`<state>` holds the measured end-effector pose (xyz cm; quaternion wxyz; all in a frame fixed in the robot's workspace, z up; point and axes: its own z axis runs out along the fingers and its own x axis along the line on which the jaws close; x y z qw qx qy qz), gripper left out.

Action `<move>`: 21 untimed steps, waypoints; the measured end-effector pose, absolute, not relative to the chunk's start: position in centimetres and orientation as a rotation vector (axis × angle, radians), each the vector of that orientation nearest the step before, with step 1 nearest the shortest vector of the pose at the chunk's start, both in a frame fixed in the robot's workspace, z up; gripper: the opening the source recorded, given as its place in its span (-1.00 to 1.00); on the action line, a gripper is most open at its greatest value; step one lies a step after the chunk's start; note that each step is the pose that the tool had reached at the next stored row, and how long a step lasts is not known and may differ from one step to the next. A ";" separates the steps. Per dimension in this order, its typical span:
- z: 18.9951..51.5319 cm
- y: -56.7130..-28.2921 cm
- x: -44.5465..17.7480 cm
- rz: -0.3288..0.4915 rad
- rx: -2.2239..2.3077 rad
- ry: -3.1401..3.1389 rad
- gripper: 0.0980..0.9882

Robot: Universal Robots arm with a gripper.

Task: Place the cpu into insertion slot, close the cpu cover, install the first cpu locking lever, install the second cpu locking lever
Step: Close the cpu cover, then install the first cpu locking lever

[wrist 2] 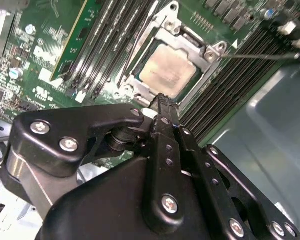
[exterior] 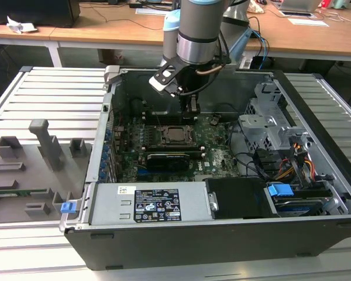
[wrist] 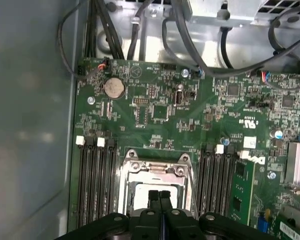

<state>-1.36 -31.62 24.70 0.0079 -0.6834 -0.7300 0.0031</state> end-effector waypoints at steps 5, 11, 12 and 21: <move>24.7 -31.6 -2.2 0.010 -2.136 -2.282 -0.98; 24.7 -31.6 -2.7 0.010 -2.136 -2.282 -0.98; 24.7 -31.6 -2.8 0.010 -2.136 -2.282 -0.98; 25.3 -31.6 -3.0 0.009 -2.132 -2.285 -0.98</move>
